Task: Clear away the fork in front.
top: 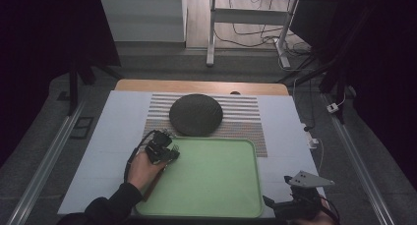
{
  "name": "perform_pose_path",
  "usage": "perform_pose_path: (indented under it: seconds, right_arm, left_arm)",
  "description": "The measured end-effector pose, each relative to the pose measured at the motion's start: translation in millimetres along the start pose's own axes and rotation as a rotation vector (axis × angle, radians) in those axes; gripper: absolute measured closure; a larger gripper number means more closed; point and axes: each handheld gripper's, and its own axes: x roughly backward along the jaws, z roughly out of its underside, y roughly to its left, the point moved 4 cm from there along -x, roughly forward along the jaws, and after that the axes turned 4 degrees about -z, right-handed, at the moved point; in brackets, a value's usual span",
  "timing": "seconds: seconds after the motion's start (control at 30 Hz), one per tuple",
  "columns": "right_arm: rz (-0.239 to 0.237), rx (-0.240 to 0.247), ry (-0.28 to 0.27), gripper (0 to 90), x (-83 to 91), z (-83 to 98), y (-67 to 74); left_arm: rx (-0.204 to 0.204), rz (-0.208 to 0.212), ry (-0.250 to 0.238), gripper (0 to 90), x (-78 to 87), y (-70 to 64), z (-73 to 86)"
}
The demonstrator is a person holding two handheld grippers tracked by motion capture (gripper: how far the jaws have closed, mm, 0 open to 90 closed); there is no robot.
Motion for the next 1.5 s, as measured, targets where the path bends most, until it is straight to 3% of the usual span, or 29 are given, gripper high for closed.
perform_pose_path:
  seconds: [0.17, 0.43, 0.5, 0.57, 0.63, 0.73, 0.97, 1.17, 1.27, 1.37, 1.5]
  right_arm:
    - [0.001, 0.000, 0.001, 1.8, 0.0, 0.0, -0.1]
    - [-0.001, 0.000, -0.001, 1.9, -0.2, -0.1, 0.1]
    - [-0.002, 0.001, -0.001, 1.8, -0.1, -0.1, 0.1]
    - [-0.003, 0.001, 0.000, 1.8, 0.0, -0.1, 0.2]
    - [-0.002, -0.001, 0.000, 1.8, 0.2, -0.1, 0.1]
    - [-0.001, 0.000, -0.002, 1.8, -0.2, -0.2, 0.2]
    - [0.003, -0.001, 0.000, 1.8, 0.3, -0.2, 0.3]
    - [0.002, -0.001, -0.002, 1.8, 0.1, -0.3, 0.3]
    - [0.001, -0.003, -0.003, 1.8, -0.1, -0.4, 0.6]
    - [0.003, -0.001, -0.001, 1.8, 0.3, -0.2, 0.3]
    - [0.002, -0.002, -0.003, 1.8, 0.6, -0.2, 0.0]
  left_arm:
    - [0.053, -0.025, -0.006, 88.7, 5.6, 18.7, 4.5]
    - [0.075, -0.043, -0.012, 88.3, 12.4, 30.9, 7.7]
    - [0.079, -0.015, -0.028, 83.7, 16.9, 30.5, 7.8]
    - [0.055, 0.031, -0.041, 74.1, 22.9, 28.1, 9.1]
    - [0.022, 0.029, -0.059, 67.2, 31.1, 25.6, 12.1]
    - [0.018, 0.095, -0.097, 56.5, 45.7, 22.4, 17.8]
    - [-0.017, 0.139, -0.226, 37.5, 84.2, 13.0, 38.6]
    - [-0.040, 0.144, -0.329, 23.5, 110.1, 1.0, 67.8]
    - [-0.027, 0.147, -0.371, 17.3, 121.0, -1.6, 81.9]
    - [-0.003, 0.133, -0.395, 13.9, 129.4, -2.9, 94.0]
    - [-0.005, 0.105, -0.393, 8.1, 134.7, -4.3, 109.3]
